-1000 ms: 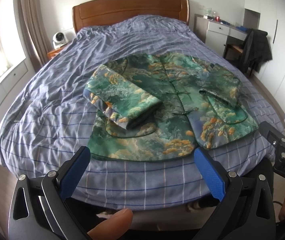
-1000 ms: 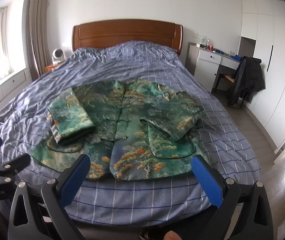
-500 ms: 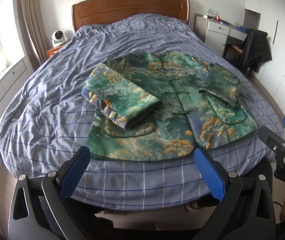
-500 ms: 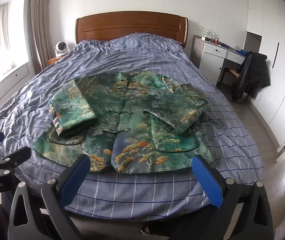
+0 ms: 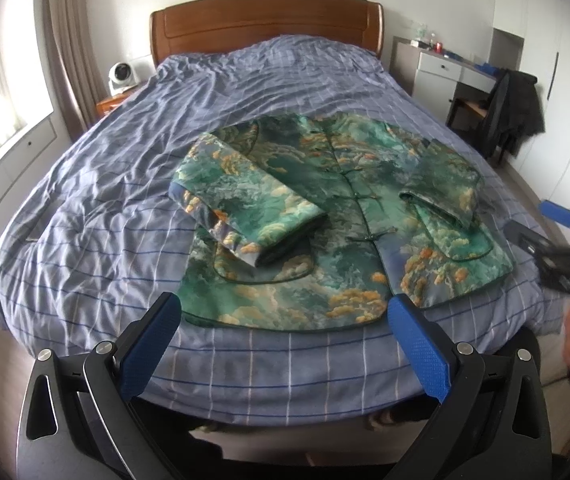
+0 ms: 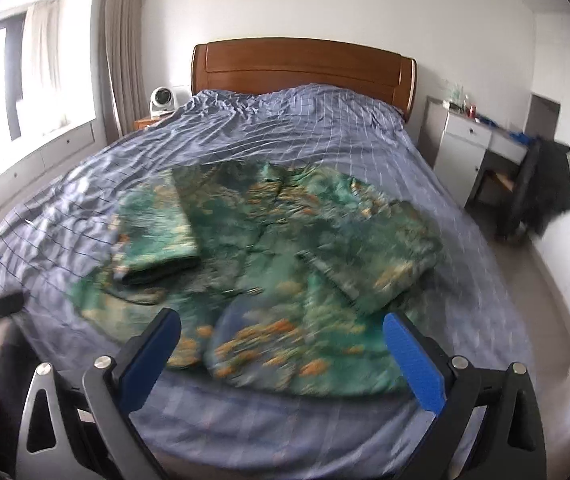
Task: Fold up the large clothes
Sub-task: 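Grasp the folded jacket sleeve with the right gripper and pull it outward, then grasp the other folded sleeve with the left gripper, lay it flat outward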
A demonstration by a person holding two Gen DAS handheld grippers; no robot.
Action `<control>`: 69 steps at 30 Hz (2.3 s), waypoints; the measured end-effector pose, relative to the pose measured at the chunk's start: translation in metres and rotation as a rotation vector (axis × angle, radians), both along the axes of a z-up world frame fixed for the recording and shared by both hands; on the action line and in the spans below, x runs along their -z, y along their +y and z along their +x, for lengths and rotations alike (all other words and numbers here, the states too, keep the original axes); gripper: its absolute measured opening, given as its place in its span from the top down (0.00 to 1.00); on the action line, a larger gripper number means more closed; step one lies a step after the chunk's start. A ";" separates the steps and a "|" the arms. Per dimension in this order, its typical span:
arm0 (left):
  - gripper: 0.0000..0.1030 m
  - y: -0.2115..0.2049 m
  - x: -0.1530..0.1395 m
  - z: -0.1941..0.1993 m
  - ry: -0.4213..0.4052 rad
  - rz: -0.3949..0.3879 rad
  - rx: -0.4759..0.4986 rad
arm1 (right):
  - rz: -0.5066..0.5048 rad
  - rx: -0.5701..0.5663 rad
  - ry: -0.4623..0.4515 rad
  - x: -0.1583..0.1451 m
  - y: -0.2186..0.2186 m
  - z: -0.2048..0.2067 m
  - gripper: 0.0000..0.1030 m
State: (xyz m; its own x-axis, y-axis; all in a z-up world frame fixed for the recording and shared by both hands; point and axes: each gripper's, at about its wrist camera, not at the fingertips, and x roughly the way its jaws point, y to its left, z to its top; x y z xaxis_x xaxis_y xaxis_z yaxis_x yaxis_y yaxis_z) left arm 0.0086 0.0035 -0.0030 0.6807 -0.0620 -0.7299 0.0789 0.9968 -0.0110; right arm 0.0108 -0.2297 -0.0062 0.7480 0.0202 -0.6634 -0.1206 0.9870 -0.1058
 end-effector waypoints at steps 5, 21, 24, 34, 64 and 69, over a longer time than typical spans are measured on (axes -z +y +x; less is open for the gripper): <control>0.00 0.008 0.002 0.002 0.017 -0.013 -0.029 | -0.100 -0.066 0.117 0.058 -0.054 0.078 0.00; 0.00 0.006 0.009 0.011 0.060 0.036 -0.047 | 0.070 0.066 0.216 0.095 -0.135 0.161 0.83; 0.00 0.004 0.008 0.012 0.053 0.037 -0.036 | 0.166 0.188 0.099 0.049 -0.185 0.146 0.84; 0.00 0.010 0.008 0.016 0.060 0.006 -0.052 | 0.386 0.717 -0.043 0.029 -0.379 0.097 0.82; 0.01 -0.016 0.159 0.184 0.200 0.442 0.509 | 0.397 0.462 0.090 0.102 -0.167 -0.029 0.57; 0.32 -0.018 0.167 0.187 0.198 0.433 0.542 | 0.351 0.394 0.060 0.080 -0.137 -0.039 0.57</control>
